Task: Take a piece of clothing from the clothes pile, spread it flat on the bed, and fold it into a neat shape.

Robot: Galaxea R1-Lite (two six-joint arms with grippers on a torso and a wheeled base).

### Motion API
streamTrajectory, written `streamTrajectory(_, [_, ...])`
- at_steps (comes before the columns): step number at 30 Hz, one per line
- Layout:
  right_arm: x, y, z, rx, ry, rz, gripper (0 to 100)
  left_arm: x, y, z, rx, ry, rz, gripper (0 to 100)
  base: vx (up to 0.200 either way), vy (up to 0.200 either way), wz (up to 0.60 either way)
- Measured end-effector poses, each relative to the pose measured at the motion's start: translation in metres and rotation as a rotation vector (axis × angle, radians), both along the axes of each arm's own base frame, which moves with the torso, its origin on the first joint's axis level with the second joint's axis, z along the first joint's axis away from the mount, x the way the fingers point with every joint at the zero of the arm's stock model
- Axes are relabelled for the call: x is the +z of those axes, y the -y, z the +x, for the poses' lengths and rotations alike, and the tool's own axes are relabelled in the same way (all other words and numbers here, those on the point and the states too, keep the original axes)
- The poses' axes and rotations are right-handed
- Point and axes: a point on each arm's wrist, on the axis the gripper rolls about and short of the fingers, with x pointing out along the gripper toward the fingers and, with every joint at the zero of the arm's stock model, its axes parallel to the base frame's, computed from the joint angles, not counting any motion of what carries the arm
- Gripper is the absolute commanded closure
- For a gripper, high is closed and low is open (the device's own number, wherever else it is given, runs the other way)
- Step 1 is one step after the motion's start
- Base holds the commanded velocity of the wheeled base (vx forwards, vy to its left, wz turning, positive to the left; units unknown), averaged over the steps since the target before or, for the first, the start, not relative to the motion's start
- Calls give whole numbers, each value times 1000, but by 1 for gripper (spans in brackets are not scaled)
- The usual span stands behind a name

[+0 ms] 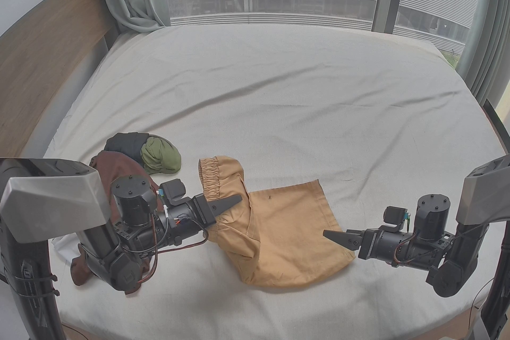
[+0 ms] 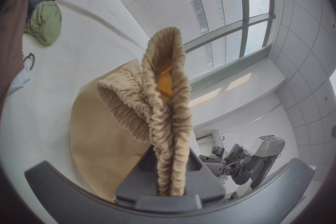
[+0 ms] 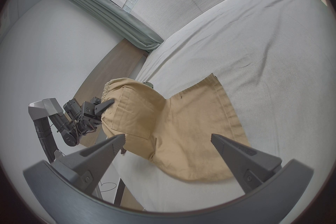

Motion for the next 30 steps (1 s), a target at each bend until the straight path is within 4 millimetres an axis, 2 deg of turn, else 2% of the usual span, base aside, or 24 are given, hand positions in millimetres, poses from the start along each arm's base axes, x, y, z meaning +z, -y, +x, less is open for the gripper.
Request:
streamTrajectory(20, [8,9,8,-43,41,13,0,-17,43,14,-65,-23,-51,100,0,0,0])
streamTrajectory(30, [12,10,10,-51,55,21,0,-25,79,15,-139,-51,-95,100,0,0,0])
